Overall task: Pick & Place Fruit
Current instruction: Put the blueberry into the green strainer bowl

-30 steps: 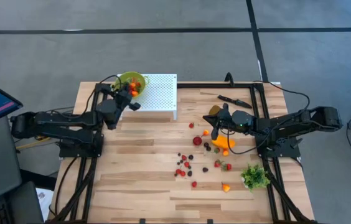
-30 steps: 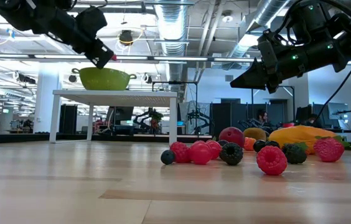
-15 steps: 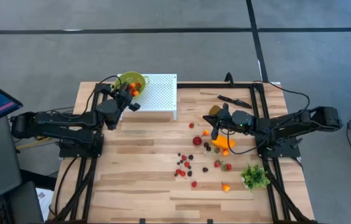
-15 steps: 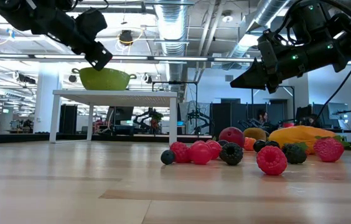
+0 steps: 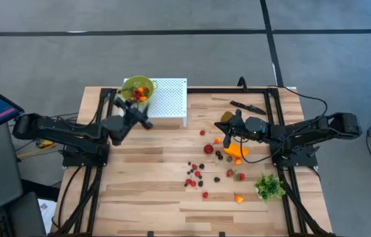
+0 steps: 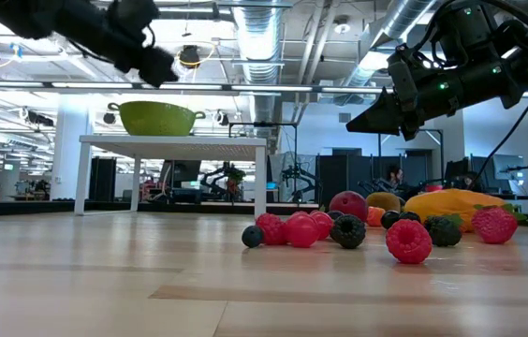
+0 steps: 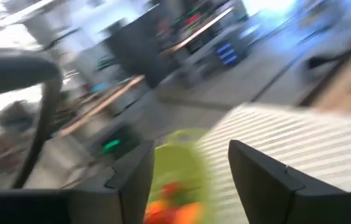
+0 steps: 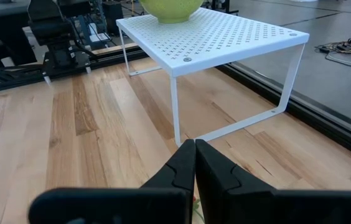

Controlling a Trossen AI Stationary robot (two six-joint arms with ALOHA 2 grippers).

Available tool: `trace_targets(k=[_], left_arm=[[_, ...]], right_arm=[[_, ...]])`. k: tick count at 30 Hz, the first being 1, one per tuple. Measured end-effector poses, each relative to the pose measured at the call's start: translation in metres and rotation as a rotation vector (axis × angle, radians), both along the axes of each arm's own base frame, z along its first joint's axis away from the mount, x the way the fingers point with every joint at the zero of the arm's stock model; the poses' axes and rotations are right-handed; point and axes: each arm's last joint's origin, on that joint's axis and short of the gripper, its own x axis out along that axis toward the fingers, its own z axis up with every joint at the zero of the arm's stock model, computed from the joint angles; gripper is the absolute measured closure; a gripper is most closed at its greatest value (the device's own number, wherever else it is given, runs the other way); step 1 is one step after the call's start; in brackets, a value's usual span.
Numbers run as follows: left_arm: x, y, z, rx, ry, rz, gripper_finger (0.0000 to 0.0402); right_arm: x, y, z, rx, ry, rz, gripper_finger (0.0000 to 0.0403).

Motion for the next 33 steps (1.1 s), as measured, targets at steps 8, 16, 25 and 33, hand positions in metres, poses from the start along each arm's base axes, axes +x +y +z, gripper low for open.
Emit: trace_targets(k=[8,16,25,33], left_arm=[[0.013,-0.045,-0.002,-0.243,-0.171,-0.707,0.0187],[0.033,-0.078,-0.039,-0.488,-0.002,-1.108,0.0199],[0.048,-0.115,-0.111,-0.589,0.316,-1.177,0.0203],[0.058,-0.134,-0.141,-0.61,0.266,-1.226,0.0204]], right_arm=[[0.0,0.0,0.0,0.0,0.0,0.0,0.0397],[0.0,0.0,0.0,0.0,0.0,0.0,0.0397],[0.0,0.0,0.0,0.0,0.0,0.0,0.0397],[0.0,0.0,0.0,0.0,0.0,0.0,0.0397]])
